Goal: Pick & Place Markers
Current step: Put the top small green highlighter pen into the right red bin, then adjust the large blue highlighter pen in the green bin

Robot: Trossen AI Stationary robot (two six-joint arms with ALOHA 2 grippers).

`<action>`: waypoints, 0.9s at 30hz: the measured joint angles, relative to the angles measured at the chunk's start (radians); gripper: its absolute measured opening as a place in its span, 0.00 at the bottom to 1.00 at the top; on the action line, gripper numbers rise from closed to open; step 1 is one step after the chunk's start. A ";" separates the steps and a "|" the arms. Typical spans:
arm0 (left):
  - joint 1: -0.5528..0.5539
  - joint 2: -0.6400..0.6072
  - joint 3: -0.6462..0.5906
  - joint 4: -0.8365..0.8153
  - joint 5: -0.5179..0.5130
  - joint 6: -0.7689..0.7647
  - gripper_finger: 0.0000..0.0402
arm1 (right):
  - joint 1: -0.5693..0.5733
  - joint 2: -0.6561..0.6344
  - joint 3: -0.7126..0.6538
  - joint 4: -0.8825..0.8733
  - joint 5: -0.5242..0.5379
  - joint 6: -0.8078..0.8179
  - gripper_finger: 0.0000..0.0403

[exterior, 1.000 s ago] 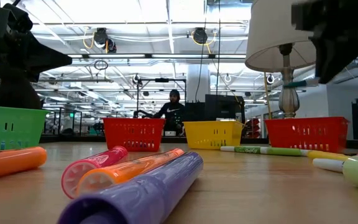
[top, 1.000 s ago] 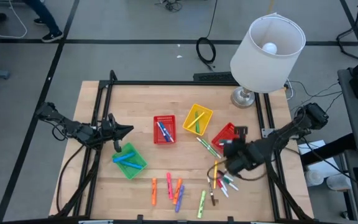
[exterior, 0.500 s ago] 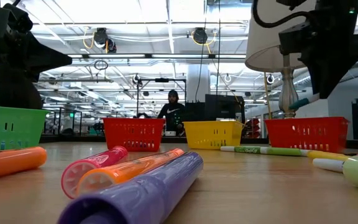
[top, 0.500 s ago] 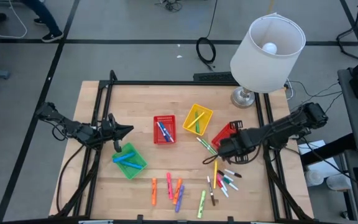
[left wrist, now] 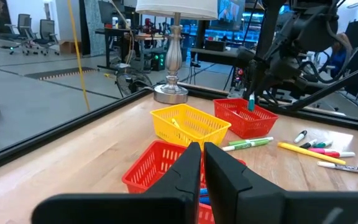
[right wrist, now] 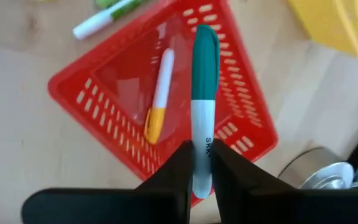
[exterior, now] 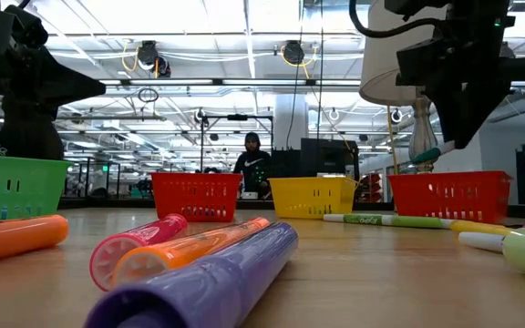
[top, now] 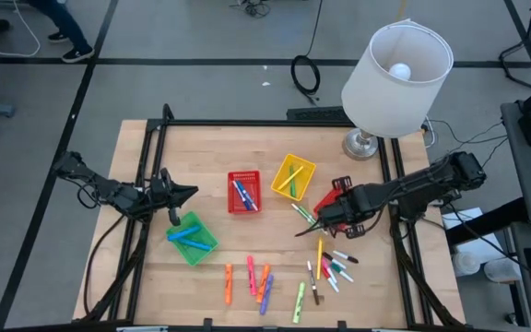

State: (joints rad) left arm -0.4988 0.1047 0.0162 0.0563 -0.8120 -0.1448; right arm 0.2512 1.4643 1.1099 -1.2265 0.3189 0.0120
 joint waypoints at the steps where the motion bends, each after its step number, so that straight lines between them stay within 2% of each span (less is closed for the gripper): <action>1: 0.000 0.000 0.000 0.000 0.000 0.000 0.06 | -0.005 0.000 0.000 -0.008 -0.011 0.001 0.09; 8: 0.000 0.000 0.000 0.000 0.001 -0.020 0.06 | -0.015 0.000 0.000 -0.021 -0.036 0.068 0.09; 16: 0.000 0.000 0.000 0.000 0.001 -0.023 0.06 | -0.015 0.000 0.000 -0.058 -0.034 0.137 0.26; 21: 0.000 0.000 0.000 0.000 0.001 -0.023 0.06 | -0.015 0.000 0.032 -0.228 -0.032 0.216 0.32; 24: 0.000 0.000 0.000 0.000 0.001 -0.023 0.06 | 0.000 -0.038 0.084 -0.291 -0.028 0.319 0.33; 27: 0.000 0.000 0.000 0.000 0.002 -0.015 0.06 | 0.056 -0.138 0.108 -0.199 0.015 0.348 0.30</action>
State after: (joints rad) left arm -0.4988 0.1047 0.0162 0.0566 -0.8104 -0.1593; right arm 0.3076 1.3263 1.2182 -1.4251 0.3344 0.3603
